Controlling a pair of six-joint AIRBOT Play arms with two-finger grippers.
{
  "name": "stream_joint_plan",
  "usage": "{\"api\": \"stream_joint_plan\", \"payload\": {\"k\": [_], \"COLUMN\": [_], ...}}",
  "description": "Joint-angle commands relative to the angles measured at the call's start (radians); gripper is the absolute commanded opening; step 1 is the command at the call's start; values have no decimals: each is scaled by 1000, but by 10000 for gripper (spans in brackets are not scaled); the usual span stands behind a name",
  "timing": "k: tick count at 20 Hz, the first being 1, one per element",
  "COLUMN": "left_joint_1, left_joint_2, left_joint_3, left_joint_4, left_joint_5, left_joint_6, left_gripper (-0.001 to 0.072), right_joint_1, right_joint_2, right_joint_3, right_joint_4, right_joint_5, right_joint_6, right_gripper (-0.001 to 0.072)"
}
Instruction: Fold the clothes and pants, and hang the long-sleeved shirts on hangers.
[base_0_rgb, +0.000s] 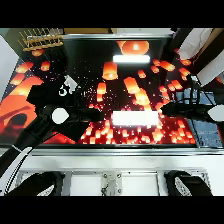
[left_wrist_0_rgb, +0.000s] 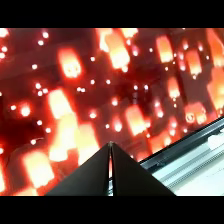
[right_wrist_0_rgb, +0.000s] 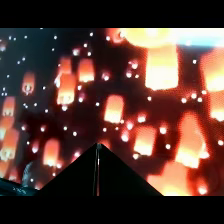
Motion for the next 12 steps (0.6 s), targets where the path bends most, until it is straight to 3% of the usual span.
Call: {"api": "stream_joint_plan", "payload": {"k": [1, 9, 10, 11, 12], "left_joint_1": [0, 0, 2, 18, 49], "left_joint_2": [1, 1, 1, 1, -5], "left_joint_3": [1, 1, 2, 3, 16], "left_joint_4": [0, 0, 11, 10, 11], "left_joint_5": [0, 13, 31, 60, 85], "left_joint_6": [0, 1, 9, 51, 65], "left_gripper": [9, 10, 85, 541, 699], "right_joint_1": [1, 1, 1, 1, 1], "right_joint_2": [-1, -1, -1, -1, -1], "right_joint_3": [0, 0, 0, 0, 0], "right_joint_4": [0, 0, 0, 0, 0], "right_joint_5": [0, 0, 0, 0, 0], "right_joint_6": [0, 0, 0, 0, 0], "right_gripper": [21, 21, 21, 21, 21]}}
